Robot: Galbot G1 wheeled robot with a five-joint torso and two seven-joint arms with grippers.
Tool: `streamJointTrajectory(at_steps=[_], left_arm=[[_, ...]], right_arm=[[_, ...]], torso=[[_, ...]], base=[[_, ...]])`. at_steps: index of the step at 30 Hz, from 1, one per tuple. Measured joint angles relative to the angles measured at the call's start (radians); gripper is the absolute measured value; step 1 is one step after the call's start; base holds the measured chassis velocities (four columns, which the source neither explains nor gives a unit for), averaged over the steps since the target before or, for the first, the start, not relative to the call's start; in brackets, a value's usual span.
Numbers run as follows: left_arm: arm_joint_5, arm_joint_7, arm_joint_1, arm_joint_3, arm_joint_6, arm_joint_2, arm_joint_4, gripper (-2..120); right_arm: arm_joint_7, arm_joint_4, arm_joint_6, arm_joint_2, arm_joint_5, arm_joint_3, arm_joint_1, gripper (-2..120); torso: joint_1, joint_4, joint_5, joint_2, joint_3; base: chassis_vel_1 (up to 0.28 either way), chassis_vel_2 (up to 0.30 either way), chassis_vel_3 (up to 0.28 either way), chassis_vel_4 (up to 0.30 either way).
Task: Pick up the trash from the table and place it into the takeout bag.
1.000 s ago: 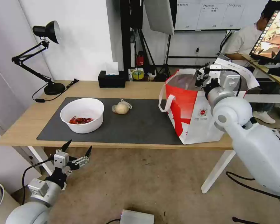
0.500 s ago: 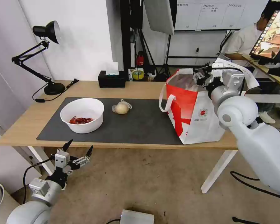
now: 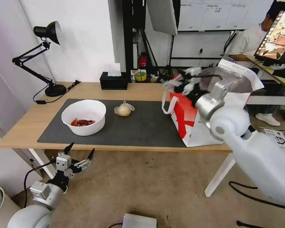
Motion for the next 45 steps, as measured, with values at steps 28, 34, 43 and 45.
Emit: streamJointTrajectory(at_steps=[28, 34, 43, 45], left_arm=[[0.001, 0.001, -0.026, 0.032, -0.004, 0.016, 0.002, 100], [0.007, 0.001, -0.025, 0.035, -0.004, 0.005, 0.001, 100], [0.014, 0.003, -0.012, 0.03, -0.009, -0.002, 0.006, 100], [0.014, 0.003, -0.011, 0.029, -0.009, -0.002, 0.005, 100]], right_arm=[[-0.062, 0.093, 0.207, 0.022, -0.337, 0.181, -0.763, 100], [-0.056, 0.094, 0.212, 0.036, -0.366, 0.189, -0.803, 100], [-0.071, 0.089, 0.223, 0.038, -0.394, 0.202, -0.833, 100], [-0.071, 0.088, 0.224, 0.039, -0.394, 0.202, -0.834, 100]], torso=[[0.0, -0.0002, 0.0001, 0.0, 0.0], [0.0, -0.0002, 0.0001, 0.0, 0.0], [0.0, -0.0002, 0.0001, 0.0, 0.0], [0.0, -0.0002, 0.0001, 0.0, 0.0]], base=[[0.0, 0.0, 0.0, 0.0], [0.0, 0.0, 0.0, 0.0], [0.0, 0.0, 0.0, 0.0], [0.0, 0.0, 0.0, 0.0]])
